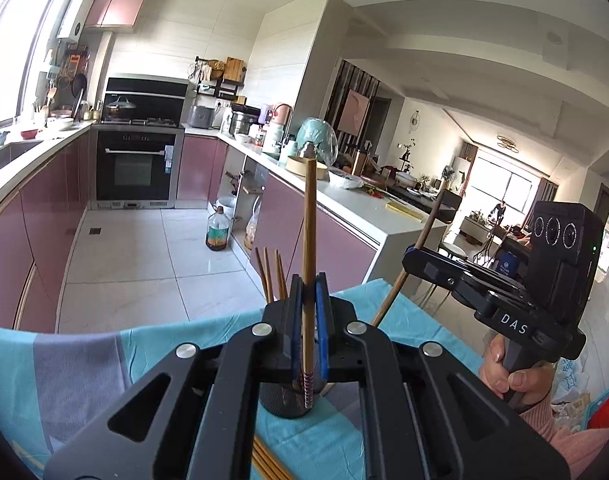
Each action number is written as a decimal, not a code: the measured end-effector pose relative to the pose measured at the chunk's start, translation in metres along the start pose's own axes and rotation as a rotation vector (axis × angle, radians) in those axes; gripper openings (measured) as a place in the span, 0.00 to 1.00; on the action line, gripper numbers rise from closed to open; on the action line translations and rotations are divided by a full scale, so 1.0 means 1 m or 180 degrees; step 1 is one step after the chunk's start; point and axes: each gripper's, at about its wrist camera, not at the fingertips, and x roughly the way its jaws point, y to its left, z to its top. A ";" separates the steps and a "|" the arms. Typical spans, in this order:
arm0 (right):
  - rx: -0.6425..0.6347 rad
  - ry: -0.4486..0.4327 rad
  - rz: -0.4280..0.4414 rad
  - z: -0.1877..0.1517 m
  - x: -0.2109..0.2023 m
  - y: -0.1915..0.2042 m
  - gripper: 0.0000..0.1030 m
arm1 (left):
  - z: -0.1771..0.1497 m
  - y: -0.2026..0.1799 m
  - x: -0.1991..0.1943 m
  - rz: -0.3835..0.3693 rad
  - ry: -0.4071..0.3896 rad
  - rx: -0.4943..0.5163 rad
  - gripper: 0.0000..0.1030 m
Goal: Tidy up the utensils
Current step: 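Lift both held chopsticks and carry them above the mesh cup, then lower both chopsticks into the cup and open both grippers, then move both open grippers back down to the loose chopsticks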
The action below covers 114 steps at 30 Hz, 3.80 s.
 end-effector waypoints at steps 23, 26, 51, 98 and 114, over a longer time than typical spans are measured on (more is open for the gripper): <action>0.0080 0.0741 -0.0191 -0.027 0.071 -0.022 0.05 | -0.028 0.000 0.105 0.0230 0.0746 0.0133 0.07; 0.0086 0.0866 -0.0246 -0.033 0.083 -0.024 0.05 | -0.033 0.006 0.118 0.0277 0.0839 0.0118 0.07; 0.0241 0.0862 -0.0169 -0.071 0.068 -0.010 0.29 | -0.068 0.018 0.100 0.0731 0.0556 0.0103 0.61; 0.0184 0.1859 0.0133 -0.197 0.084 0.059 0.35 | -0.216 0.053 0.055 0.1130 0.1487 -0.0046 0.73; 0.0231 0.1886 0.0125 -0.198 0.086 0.052 0.24 | -0.219 0.047 0.065 0.1048 0.1552 0.0012 0.73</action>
